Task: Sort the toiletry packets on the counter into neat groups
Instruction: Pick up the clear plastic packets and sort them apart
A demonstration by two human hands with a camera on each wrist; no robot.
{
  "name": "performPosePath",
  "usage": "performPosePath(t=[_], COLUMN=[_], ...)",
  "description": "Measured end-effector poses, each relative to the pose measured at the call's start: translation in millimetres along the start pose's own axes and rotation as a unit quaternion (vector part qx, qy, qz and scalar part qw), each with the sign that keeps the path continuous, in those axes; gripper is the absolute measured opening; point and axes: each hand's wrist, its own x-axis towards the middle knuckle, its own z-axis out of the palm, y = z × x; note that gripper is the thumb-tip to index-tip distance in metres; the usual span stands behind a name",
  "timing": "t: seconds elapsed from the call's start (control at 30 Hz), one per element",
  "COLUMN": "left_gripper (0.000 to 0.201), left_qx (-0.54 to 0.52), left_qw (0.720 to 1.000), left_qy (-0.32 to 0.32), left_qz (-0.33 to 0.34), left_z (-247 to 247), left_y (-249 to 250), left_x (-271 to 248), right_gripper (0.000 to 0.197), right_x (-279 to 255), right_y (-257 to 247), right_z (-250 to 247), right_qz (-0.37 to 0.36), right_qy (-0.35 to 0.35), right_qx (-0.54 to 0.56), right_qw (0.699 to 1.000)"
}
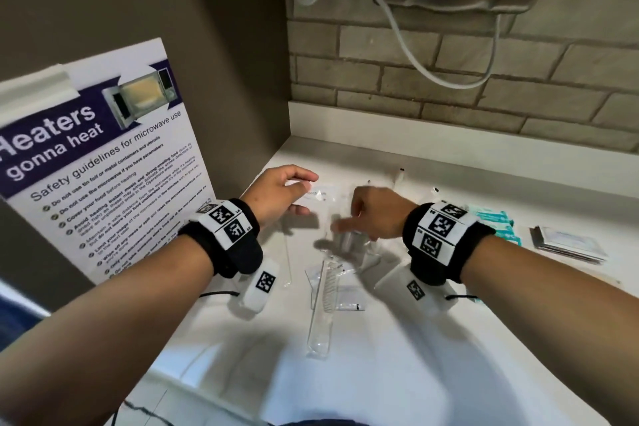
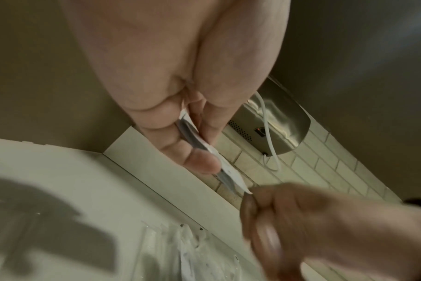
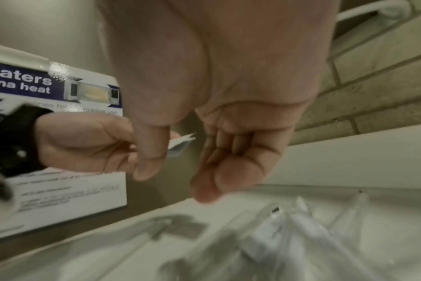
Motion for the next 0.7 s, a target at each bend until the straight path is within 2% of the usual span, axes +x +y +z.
performPosePath(t=[0.07,0.13,0.2,0.23,0.33,0.47,0.7], left_gripper=[0.017,0.018,0.019,0.019,0.019,0.019,0.020], left_qx=[-0.016,-0.010,-0.003,0.001,0.016,0.022,-0.002], left_qw=[1.000,1.000,0.999,0.999,0.999,0.999,0.996], left_qy=[0.017,0.011,-0.001,-0.004,0.000,0.030,0.084], left_qz=[-0.011,-0.026,-0.036,-0.038,-0.034,-0.014,0.003], left_z=[-6.0,-10.5,-13.4,-14.1,-15.8,-23.1,-44.7], left_y=[2.0,4.5,5.5,5.4,2.9,-2.3,-4.4], left_x=[-3.9,-8.5,-13.0,-15.0,-19.5,-23.0,-23.0], right_gripper=[0.050,0.058,0.062,0.057,0.033,0.019,0.030], right_x=[-5.2,-5.8,0.9,4.9,10.8,13.0,63.5], right_y=[-0.7,-2.8,-3.2,-2.8,-6.2,-12.7,-38.1], right_z=[16.3,33.9,50.9,57.7,59.7,40.6,26.2], right_qz=[-0.049,-0.110,-0.161,-0.179,-0.168,-0.144,-0.155], right_qy=[-0.068,-0.108,-0.125,-0.118,-0.077,-0.102,-0.046], right_qx=[-0.053,-0.114,-0.195,-0.222,-0.244,-0.153,-0.136], right_qw=[0.995,0.981,0.959,0.951,0.952,0.972,0.977])
